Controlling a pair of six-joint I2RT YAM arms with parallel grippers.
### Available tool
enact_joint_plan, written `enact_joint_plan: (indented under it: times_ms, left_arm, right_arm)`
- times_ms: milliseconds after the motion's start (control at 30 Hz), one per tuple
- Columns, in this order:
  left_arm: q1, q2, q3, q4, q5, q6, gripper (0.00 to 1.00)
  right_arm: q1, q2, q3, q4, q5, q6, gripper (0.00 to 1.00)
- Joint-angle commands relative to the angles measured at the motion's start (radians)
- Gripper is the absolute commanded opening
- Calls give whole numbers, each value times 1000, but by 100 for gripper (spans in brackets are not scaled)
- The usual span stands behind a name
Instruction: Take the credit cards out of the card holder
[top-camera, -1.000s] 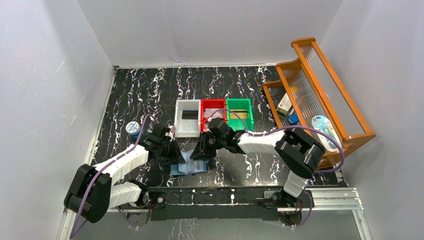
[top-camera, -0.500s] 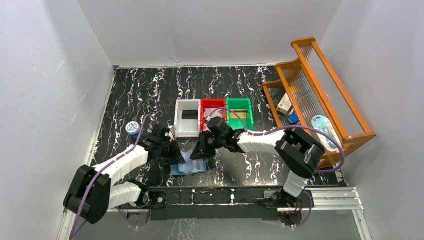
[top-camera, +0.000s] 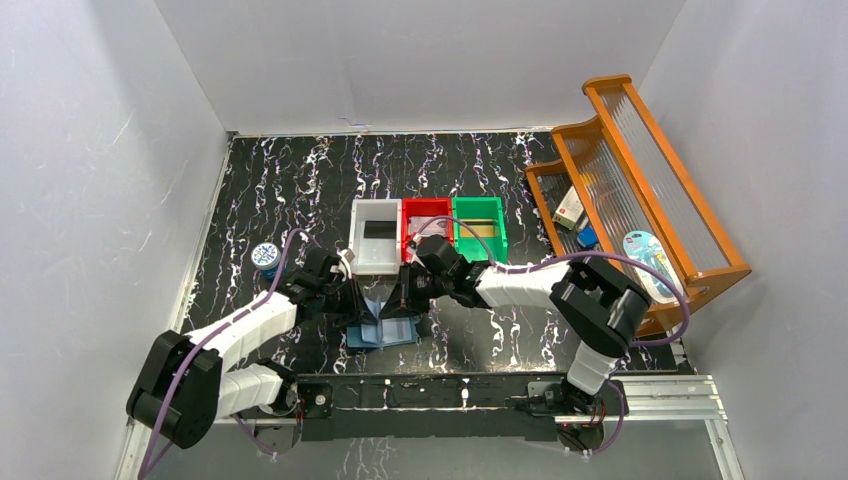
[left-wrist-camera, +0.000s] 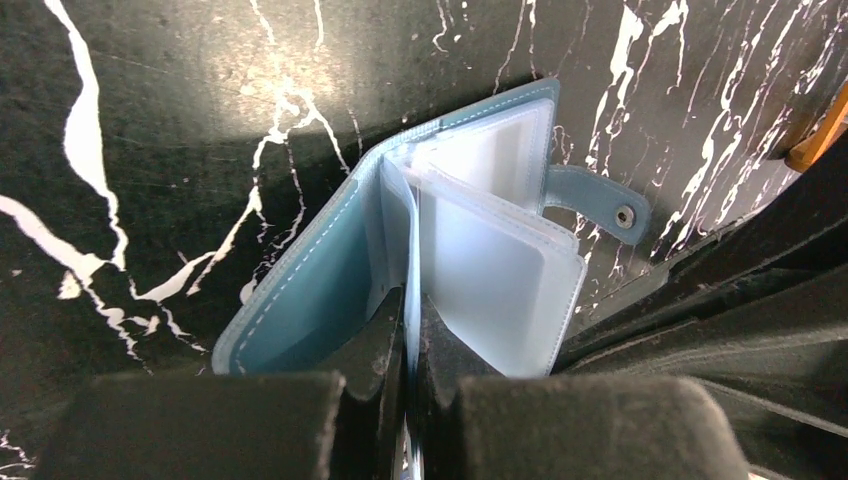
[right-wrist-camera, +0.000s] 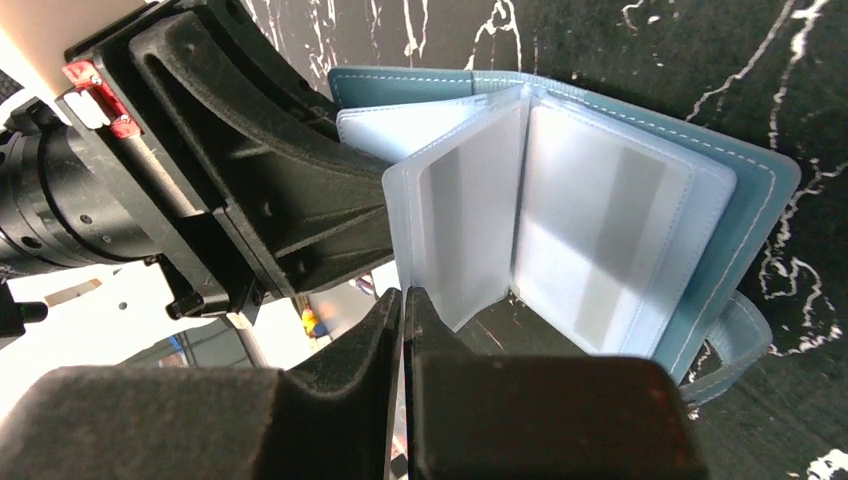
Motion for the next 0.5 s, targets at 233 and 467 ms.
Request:
enact_joint_plan:
  times_ms: [233, 467]
  left_arm:
    - [-128, 6, 53, 144, 58, -70, 0]
    - [-140, -44, 75, -37, -136, -85, 41]
  right_arm:
    - [-26, -238, -99, -292, 298, -59, 19]
    - [-57, -360, -99, -434, 411, -205, 42]
